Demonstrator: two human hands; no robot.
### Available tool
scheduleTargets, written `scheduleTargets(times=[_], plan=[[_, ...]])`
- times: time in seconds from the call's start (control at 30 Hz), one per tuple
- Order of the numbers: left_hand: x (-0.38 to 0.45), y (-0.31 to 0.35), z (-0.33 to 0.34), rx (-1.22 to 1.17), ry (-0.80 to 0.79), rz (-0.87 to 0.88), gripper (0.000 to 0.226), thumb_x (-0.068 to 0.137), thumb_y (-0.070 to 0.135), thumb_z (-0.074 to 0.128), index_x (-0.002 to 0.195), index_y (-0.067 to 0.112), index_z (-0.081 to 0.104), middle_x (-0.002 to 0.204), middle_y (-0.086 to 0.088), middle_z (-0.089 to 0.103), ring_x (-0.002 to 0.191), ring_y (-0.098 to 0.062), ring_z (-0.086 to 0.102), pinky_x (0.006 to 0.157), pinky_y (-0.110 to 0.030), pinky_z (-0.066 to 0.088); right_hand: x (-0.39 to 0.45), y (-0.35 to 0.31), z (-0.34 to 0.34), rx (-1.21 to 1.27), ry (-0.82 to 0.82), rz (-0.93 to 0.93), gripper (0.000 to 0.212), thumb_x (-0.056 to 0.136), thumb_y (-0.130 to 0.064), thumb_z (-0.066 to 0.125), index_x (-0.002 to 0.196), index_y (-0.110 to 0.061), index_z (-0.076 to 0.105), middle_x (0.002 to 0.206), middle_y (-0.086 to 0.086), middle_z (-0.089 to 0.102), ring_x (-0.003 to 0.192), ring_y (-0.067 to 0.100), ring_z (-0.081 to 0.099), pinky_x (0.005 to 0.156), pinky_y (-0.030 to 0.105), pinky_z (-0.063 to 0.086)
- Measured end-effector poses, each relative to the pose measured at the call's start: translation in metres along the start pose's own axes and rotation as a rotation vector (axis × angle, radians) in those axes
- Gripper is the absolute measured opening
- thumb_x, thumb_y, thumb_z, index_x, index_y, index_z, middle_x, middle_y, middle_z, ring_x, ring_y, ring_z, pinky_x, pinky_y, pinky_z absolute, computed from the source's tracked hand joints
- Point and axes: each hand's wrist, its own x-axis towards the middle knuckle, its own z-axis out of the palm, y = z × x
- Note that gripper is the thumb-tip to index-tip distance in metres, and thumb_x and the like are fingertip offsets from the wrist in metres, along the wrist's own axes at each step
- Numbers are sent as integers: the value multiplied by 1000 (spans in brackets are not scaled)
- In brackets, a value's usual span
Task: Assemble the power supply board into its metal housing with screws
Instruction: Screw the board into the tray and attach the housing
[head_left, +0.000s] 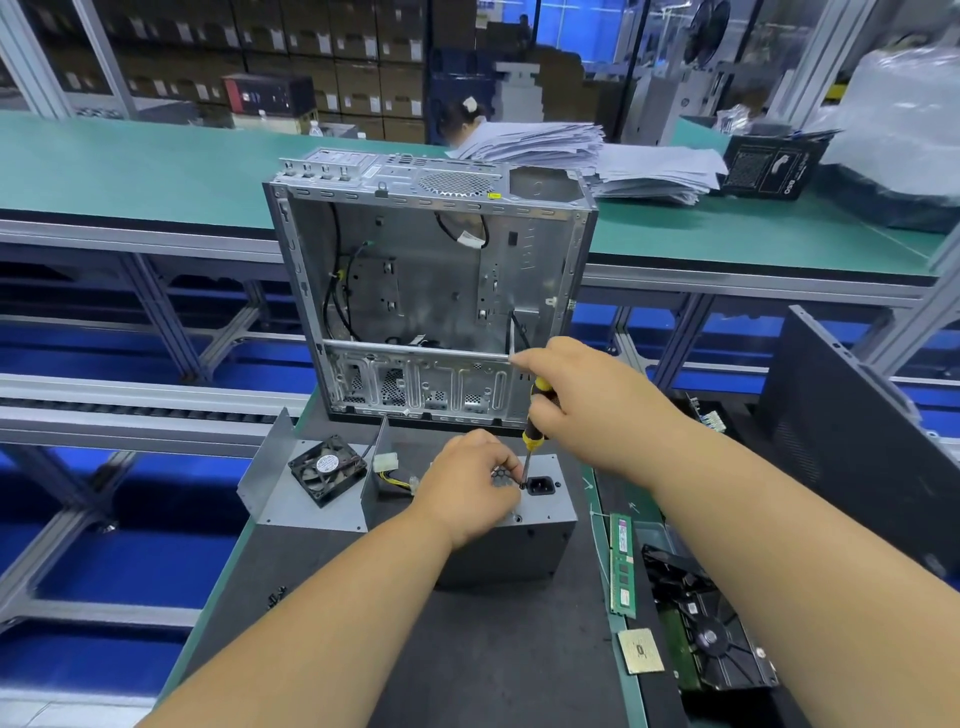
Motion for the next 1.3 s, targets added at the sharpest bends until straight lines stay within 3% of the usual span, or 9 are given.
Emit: scheduleTargets(times=[0.07, 0.2, 0.37, 0.47, 0.63, 0.77, 0.9, 1.13, 1.3], plan=[[0, 1, 0, 2, -3, 1, 21, 73, 19, 62, 77, 40, 59, 99, 19, 50, 109, -12, 43, 92, -33, 42, -1, 0, 0, 3, 33, -24, 39, 98, -35, 48, 137, -35, 49, 112, -8, 55, 96, 16, 54, 73, 32, 45], [0, 1, -1, 3, 0, 3, 22, 73, 18, 62, 76, 40, 59, 99, 18, 51, 108, -11, 42, 89, -30, 40, -2, -1, 5, -142, 30, 3, 33, 100, -50, 40, 99, -26, 61, 93, -6, 59, 89, 19, 57, 70, 35, 49], [0, 0, 0, -7, 4, -4, 22, 73, 18, 61, 77, 39, 60, 99, 19, 51, 108, -10, 43, 89, -32, 43, -1, 2, 8, -48, 19, 11, 35, 98, -30, 42, 129, -25, 56, 109, -3, 51, 98, 18, 51, 69, 31, 39], [0, 1, 0, -5, 4, -9, 20, 73, 19, 61, 78, 38, 61, 100, 19, 51, 108, -9, 43, 90, -32, 43, 1, 2, 5, -19, 36, -12, 41, 98, -26, 48, 138, -30, 49, 102, -8, 45, 92, 15, 48, 68, 30, 37], [0, 0, -1, 3, -4, -15, 22, 72, 20, 61, 76, 42, 58, 98, 21, 49, 108, -9, 41, 90, -33, 43, 3, 2, 4, -97, 25, 8, 20, 99, -32, 50, 111, -22, 63, 98, -4, 48, 88, 19, 50, 66, 30, 32], [1, 0, 0, 4, -7, -24, 24, 72, 21, 60, 73, 45, 56, 97, 23, 48, 107, -7, 39, 89, -32, 43, 2, 0, 2, -158, -26, 3, 21, 101, -37, 45, 90, -20, 49, 91, -4, 46, 88, 20, 50, 68, 32, 36], [0, 0, 0, 7, -3, -24, 24, 71, 22, 60, 71, 45, 55, 99, 21, 50, 106, -8, 40, 91, -34, 44, 0, -3, -4, -115, -133, -8, 18, 102, -35, 42, 101, -19, 48, 98, -1, 52, 89, 21, 50, 76, 38, 46], [0, 1, -1, 10, -5, -26, 21, 75, 20, 61, 76, 41, 58, 100, 19, 50, 110, -9, 41, 93, -33, 42, 4, -5, -7, -130, -141, 55, 24, 100, -36, 49, 85, -20, 40, 77, -3, 49, 74, 19, 48, 53, 31, 29], [1, 2, -1, 20, -10, -24, 22, 75, 19, 62, 76, 41, 58, 101, 18, 50, 111, -11, 41, 92, -32, 42, 3, -11, 3, -166, -76, 133, 22, 101, -33, 49, 90, -18, 37, 70, -4, 41, 71, 19, 44, 56, 32, 32]])
